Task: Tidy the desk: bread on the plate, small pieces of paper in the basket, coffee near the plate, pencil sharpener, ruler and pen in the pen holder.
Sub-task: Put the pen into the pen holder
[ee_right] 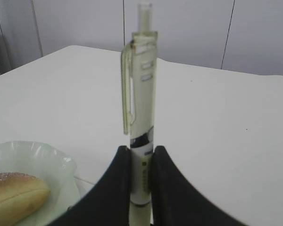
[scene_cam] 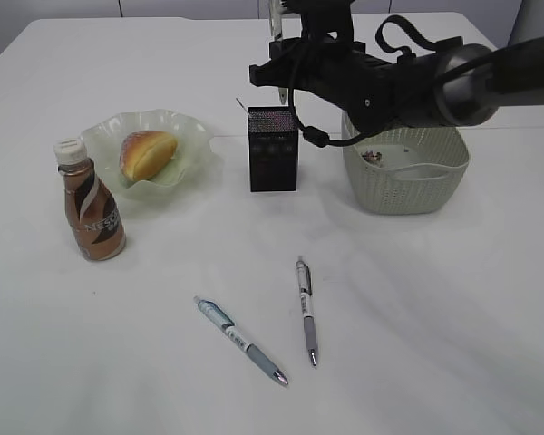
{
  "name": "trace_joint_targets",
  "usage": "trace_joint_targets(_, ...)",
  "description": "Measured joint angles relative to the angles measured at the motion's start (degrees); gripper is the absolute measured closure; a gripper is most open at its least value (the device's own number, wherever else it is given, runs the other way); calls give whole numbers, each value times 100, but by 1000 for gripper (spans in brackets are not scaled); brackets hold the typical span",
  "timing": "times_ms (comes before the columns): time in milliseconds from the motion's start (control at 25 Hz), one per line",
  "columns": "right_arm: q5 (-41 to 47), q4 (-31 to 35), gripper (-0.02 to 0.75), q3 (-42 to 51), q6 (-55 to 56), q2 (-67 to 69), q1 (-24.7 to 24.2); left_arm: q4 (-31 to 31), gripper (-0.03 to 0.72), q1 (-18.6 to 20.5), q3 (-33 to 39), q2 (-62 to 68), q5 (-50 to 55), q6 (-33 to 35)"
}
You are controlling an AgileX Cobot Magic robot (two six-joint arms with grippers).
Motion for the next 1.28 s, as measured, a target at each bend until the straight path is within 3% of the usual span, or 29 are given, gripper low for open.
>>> trace_joint_targets(800,-10,-151,650,-84,8,412,0,11,355,0,0,46,0,0)
trace_joint_targets(1280,-10,-270,487,-84,12,412,0,11,361,0,0,46,0,0)
